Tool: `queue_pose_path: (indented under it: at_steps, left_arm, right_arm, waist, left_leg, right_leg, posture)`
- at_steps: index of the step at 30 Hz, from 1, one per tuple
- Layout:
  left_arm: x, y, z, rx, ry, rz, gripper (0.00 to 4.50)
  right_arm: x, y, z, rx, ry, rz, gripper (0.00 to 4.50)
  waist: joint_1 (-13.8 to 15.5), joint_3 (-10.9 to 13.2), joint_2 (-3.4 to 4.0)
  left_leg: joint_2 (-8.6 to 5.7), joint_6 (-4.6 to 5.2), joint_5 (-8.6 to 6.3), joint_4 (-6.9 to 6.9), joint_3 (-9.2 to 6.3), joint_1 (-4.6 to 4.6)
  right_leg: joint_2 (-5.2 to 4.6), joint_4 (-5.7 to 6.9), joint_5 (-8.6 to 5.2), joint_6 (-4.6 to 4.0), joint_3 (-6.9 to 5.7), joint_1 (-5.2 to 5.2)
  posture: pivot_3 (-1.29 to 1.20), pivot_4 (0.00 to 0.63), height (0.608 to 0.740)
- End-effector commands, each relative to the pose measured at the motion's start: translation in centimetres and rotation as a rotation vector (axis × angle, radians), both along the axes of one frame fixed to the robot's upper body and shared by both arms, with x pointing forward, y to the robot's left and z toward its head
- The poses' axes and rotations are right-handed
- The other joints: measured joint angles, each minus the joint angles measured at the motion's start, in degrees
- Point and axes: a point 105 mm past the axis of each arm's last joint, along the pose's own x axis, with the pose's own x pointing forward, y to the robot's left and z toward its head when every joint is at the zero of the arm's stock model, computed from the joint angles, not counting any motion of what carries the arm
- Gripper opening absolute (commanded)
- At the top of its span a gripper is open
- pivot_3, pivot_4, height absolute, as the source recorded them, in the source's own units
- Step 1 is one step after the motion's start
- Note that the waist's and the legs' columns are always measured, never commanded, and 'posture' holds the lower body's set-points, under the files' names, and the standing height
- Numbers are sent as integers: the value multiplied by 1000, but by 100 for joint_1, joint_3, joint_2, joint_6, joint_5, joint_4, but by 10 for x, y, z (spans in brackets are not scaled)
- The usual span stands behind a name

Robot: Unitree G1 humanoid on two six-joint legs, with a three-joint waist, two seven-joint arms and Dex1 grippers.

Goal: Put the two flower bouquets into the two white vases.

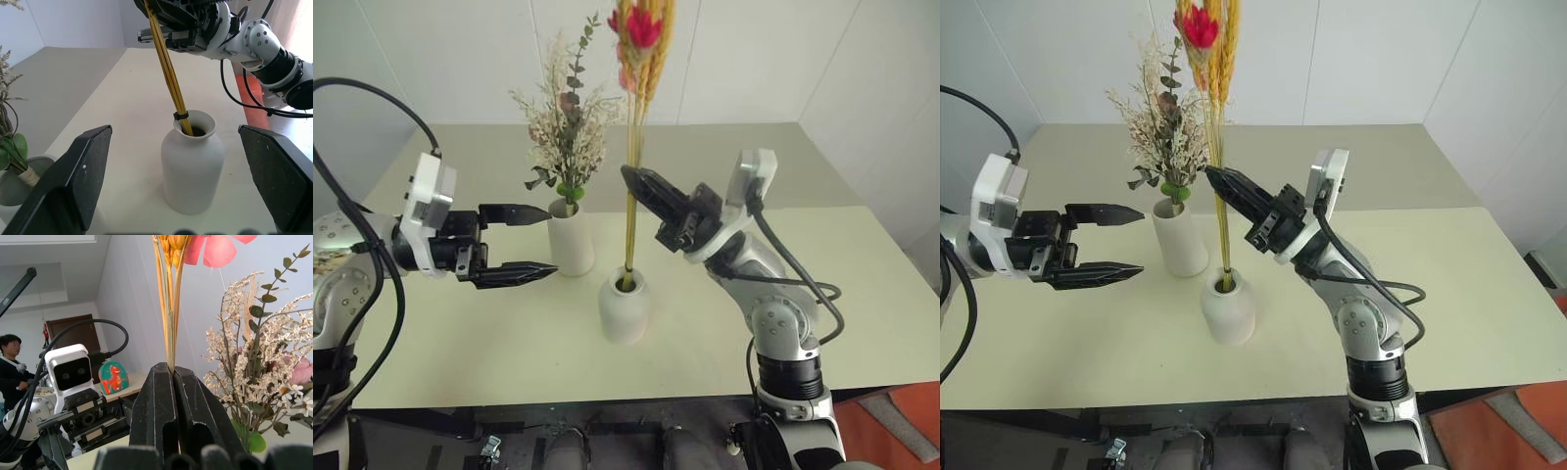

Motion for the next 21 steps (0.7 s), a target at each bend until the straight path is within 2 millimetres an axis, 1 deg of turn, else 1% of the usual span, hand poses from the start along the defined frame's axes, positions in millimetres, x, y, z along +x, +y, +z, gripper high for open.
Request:
queue_pose_path:
  at_steps: [1,7,10,21]
  left_arm:
    - [-3,0,8,4,-41,-5,4500]
    - [-3,0,8,5,-41,-2,4500]
    - [-3,1,8,6,-41,-1,4500]
    - [-2,-1,8,5,-40,-10,4500]
  right_arm:
    - [-6,1,3,4,-18,30,54]
    - [-3,1,-8,-24,-2,22,54]
    - [-4,1,-10,-29,-4,24,54]
    - [-8,-3,3,36,-29,38,54]
  waist:
    - [0,0,0]
    - [0,0,0]
    - [0,0,0]
    - [0,-1,0]
  left_leg:
    - [0,0,0,0,0,0]
    - [0,0,0,0,0,0]
    - [0,0,0,0,0,2]
    - [0,0,0,0,0,5]
  right_leg:
    - [0,0,0,0,0,0]
    - [0,0,0,0,0,0]
    - [0,0,0,0,0,2]
    - [0,1,0,0,0,4]
  posture:
    - [0,150,740]
    - [0,150,740]
    - [0,150,740]
    - [0,150,740]
